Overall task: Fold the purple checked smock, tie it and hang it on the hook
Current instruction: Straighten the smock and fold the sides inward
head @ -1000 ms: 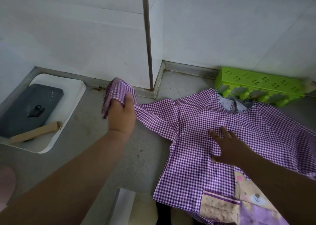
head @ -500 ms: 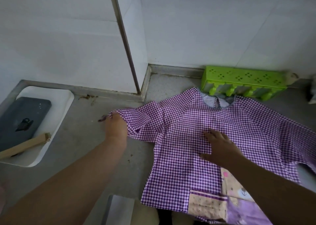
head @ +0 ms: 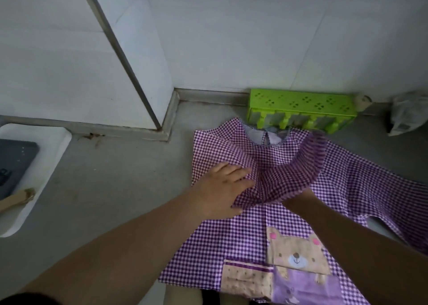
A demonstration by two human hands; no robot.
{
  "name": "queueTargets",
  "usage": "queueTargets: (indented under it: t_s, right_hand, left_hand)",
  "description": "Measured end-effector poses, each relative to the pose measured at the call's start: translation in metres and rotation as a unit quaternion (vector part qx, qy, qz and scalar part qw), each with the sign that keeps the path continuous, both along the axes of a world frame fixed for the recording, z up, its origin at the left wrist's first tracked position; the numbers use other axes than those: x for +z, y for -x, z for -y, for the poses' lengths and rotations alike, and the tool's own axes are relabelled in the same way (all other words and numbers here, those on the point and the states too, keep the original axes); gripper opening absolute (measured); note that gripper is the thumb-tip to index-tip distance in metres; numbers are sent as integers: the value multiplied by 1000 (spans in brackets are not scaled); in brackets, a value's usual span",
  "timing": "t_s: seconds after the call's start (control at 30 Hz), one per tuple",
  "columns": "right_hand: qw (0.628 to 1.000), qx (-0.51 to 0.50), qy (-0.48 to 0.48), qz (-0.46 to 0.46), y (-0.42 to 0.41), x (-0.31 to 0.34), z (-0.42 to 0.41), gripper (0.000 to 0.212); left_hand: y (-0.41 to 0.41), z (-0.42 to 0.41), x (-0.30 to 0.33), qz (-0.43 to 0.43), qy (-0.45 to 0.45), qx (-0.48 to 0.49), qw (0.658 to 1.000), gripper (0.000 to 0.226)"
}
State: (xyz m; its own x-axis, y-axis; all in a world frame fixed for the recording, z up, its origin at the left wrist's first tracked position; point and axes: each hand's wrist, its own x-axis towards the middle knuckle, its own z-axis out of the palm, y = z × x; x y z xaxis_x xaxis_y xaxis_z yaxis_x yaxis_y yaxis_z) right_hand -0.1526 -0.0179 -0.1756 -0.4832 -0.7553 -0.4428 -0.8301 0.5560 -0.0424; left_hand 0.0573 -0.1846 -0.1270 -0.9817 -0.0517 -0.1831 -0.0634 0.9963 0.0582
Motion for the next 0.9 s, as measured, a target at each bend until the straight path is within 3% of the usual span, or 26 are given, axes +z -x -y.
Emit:
queueTargets:
  t_s: [0.07,0.1,0.13,0.2,0.23,0.33,0.4,0.43,0.53,0.63,0.67,0.7,0.77,0.83,0.9]
  right_hand:
    - [1000,1,7,-2,4,-12,-12,40]
    - [996,59,42,-55,9,-25,-16,46]
    - [988,110,2,-108,12,-30,-21,54]
    - [969,181,-117,-121,8,2,-22,62]
    - [968,182,-125,-121,11,3,-27,59]
    - [991,109,-75,15,16,-10,-37,42]
    - [982,175,-59,43,9,9,-38,12]
    - [980,186,-48,46,1,24,-33,13]
    - [986,146,49,59,-12,37,-36,26]
    - [934,215,286,19,-20,42,-36,20]
    - [922,217,322,-4,-19,42,-34,15]
    - [923,208,321,-33,-17,39,-32,12]
    - [965,170,188,-67,-16,38,-28,42]
    - [982,148,78,-84,-12,31,-30,64]
    - [986,142,20,-82,-10,25,-32,56]
  left_hand:
    - [-18,5,-19,63,7,47,997,79]
    - [-26,7,-25,80,11,59,995,79]
    - [-33,11,-31,93,16,70,993,80]
    - [-47,16,-40,115,20,102,988,82]
    - [-51,17,-41,127,20,126,984,82]
    - [-58,14,-43,133,7,207,969,79]
    - [-58,11,-44,117,-1,259,959,74]
    - [-58,10,-44,108,-10,291,950,70]
    - [-57,9,-47,107,-66,387,914,67]
    - [-57,9,-48,102,-122,445,881,67]
    - [-57,8,-48,99,-125,454,876,65]
    - [-57,7,-48,96,-123,459,875,63]
    - [-58,4,-47,93,-120,461,874,63]
    - [-58,3,-45,91,-112,450,881,55]
    - [-56,4,-41,95,-106,440,887,42]
